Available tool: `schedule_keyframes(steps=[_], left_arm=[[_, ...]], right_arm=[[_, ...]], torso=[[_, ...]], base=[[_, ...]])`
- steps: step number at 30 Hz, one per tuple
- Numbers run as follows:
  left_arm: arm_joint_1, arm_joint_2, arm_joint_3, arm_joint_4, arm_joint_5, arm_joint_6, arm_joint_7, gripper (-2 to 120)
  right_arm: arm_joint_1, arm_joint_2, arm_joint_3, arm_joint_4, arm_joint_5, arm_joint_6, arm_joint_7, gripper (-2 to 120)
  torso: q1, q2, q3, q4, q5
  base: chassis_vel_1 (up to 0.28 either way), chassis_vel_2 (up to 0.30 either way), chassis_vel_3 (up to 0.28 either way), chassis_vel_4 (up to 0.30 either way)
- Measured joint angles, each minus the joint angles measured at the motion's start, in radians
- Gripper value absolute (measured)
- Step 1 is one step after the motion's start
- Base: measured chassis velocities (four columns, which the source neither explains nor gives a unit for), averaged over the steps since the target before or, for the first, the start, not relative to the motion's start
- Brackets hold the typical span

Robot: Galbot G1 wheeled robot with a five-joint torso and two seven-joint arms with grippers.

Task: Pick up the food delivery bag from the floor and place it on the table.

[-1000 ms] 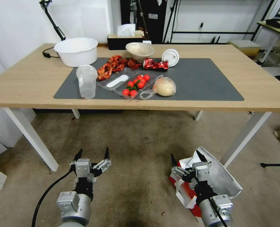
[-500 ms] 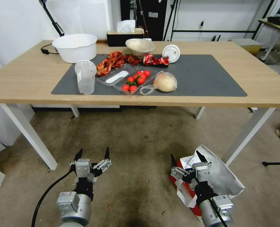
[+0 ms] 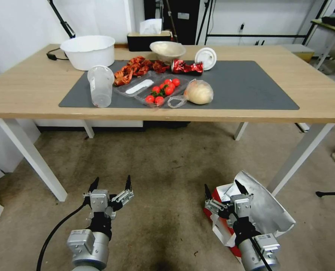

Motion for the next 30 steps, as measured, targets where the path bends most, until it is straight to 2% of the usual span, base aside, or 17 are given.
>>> schedule_keyframes(steps=[30], left_arm=[[-0.008,0.004,0.001,0.012,-0.006,-0.004,-0.002,100]], right_arm=[[0.006,0.000,0.003,-0.003,0.018,-0.007,-0.006,100]], torso=[[-0.035,-0.122,-0.088,0.0000,0.0001]], base=[[0.000,0.000,0.000,0.000]])
